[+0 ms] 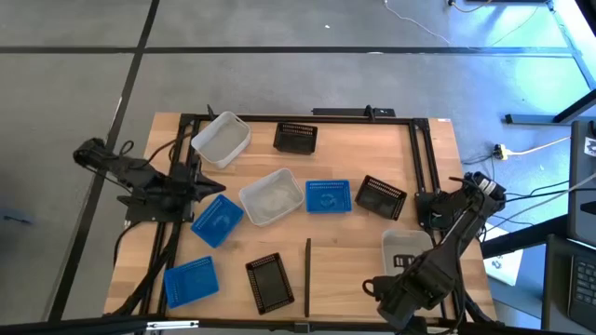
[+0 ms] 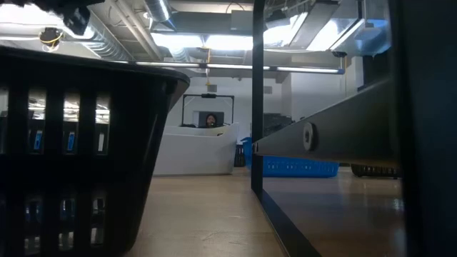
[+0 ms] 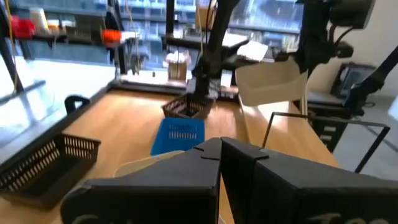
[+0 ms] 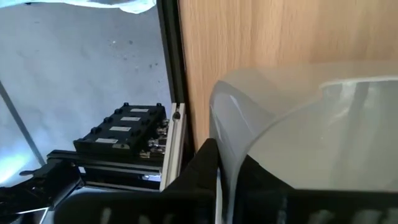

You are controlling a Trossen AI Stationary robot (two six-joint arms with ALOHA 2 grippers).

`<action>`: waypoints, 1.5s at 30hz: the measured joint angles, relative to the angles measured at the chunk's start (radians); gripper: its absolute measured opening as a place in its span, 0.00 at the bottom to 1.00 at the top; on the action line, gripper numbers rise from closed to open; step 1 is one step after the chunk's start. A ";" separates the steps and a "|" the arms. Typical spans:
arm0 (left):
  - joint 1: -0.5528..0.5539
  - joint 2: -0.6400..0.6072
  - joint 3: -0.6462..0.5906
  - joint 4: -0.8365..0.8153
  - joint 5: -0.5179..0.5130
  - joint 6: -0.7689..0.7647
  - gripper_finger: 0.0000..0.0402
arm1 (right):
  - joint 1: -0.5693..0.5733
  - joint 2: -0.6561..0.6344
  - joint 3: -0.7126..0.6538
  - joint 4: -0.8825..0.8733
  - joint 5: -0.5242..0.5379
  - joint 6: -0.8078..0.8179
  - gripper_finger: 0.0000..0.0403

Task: Stack baskets on shelf by color
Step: Put the top right gray bin on the shelf

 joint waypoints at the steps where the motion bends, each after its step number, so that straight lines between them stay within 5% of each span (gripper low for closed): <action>1: 0.000 0.035 0.030 -0.010 0.000 -0.003 0.00 | 0.002 -0.001 -0.005 0.013 0.002 0.001 0.00; 10: 0.000 0.310 0.291 -0.138 0.001 -0.002 0.00 | 0.003 -0.011 -0.126 0.110 -0.074 0.036 0.00; 17: 0.001 0.429 0.395 -0.164 0.002 0.004 0.00 | 0.016 -0.138 -0.295 0.289 -0.068 0.126 0.00; 25: 0.001 0.454 0.412 -0.156 0.002 -0.001 0.00 | 0.041 -0.230 -0.486 0.588 -0.061 0.134 0.00; 45: 0.055 0.453 0.413 -0.146 0.001 -0.001 0.00 | 0.063 -0.237 -0.537 0.547 -0.077 -0.052 0.06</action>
